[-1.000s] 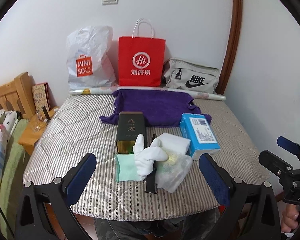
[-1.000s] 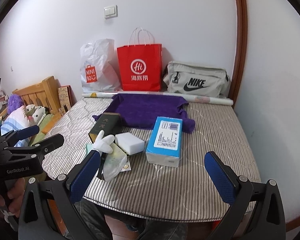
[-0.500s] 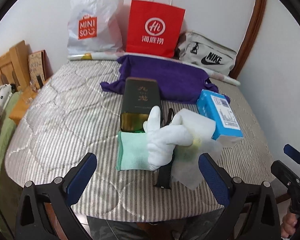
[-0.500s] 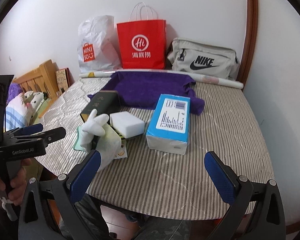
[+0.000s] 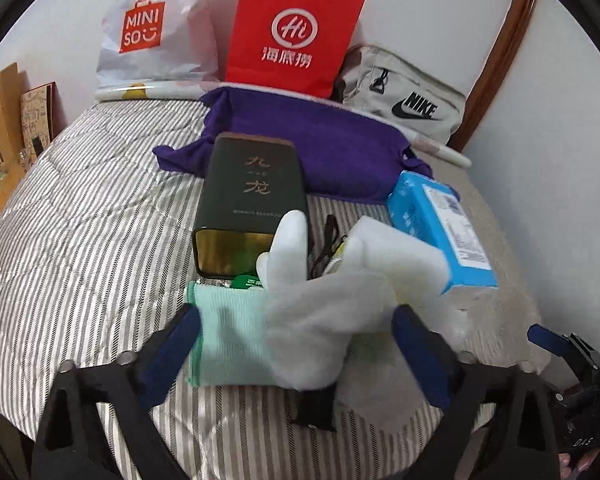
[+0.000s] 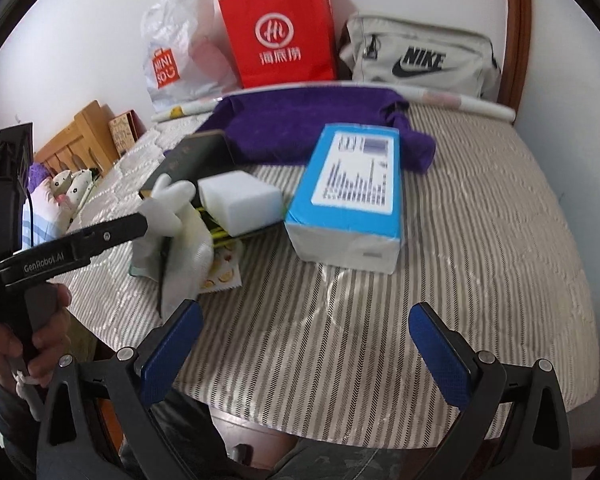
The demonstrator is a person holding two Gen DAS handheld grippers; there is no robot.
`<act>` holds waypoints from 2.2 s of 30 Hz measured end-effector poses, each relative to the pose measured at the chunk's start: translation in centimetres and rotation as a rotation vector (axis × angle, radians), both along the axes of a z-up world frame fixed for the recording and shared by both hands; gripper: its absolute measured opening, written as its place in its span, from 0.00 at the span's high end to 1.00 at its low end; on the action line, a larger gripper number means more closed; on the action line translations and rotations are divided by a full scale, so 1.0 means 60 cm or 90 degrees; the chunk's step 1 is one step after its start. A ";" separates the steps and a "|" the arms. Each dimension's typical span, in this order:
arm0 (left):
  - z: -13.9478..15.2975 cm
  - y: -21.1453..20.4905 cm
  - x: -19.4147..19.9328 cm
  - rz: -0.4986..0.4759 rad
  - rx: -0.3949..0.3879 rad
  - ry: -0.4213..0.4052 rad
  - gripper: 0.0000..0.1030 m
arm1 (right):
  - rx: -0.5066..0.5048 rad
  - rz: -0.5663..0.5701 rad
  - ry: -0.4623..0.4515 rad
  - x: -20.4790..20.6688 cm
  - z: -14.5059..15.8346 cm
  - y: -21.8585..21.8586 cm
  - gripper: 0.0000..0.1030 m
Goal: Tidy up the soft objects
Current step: 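Move the left tool to the white glove and close on it, then lift the white glove with the left tool while the right tool grasps the white sponge block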
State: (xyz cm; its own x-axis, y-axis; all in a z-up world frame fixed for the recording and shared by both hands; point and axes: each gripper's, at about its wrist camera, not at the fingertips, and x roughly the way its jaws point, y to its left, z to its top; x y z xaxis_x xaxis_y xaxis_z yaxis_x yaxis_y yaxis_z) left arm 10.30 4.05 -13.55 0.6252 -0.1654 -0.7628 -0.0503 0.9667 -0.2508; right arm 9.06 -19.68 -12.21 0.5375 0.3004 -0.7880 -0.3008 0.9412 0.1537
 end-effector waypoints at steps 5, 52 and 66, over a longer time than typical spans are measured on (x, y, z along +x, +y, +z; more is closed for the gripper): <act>-0.018 0.044 -0.001 0.044 -0.037 0.011 0.43 | 0.003 -0.009 0.027 0.021 -0.022 -0.009 0.01; -0.075 0.142 -0.004 0.087 0.075 0.052 0.31 | -0.026 0.038 0.044 0.036 -0.035 0.054 0.01; -0.075 0.149 -0.001 0.072 0.101 0.027 0.58 | -0.045 0.075 -0.053 0.108 0.021 0.127 0.01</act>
